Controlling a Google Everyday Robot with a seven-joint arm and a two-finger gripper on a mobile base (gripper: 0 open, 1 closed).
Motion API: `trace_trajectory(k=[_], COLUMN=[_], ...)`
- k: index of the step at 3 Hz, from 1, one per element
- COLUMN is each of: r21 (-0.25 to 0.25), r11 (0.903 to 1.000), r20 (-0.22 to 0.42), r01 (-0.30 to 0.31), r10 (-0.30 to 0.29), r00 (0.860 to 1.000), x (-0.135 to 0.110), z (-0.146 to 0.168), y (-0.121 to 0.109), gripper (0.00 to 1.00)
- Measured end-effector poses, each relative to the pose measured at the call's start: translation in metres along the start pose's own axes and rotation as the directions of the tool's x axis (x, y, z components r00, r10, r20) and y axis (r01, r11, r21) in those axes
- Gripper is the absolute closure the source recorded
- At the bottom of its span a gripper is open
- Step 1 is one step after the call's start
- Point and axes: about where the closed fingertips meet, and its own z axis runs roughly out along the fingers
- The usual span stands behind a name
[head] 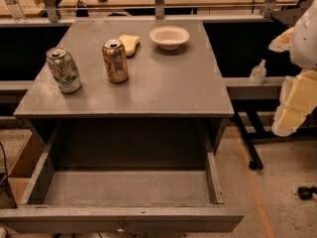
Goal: Place 7up can into top drawer
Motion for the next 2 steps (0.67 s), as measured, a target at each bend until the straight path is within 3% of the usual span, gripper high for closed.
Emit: trace_trajectory(k=[1,2], r21=[0.0,-0.003], r11=[1.0,0.9979], r20=[0.0,0.06], r01=[0.0,0.065], r10=[0.0,-0.065], r00=[1.0,0.996], x=[0.0,-0.037], z=[0.0,0.003], y=[0.0,0.003], gripper=[0.0,0.0])
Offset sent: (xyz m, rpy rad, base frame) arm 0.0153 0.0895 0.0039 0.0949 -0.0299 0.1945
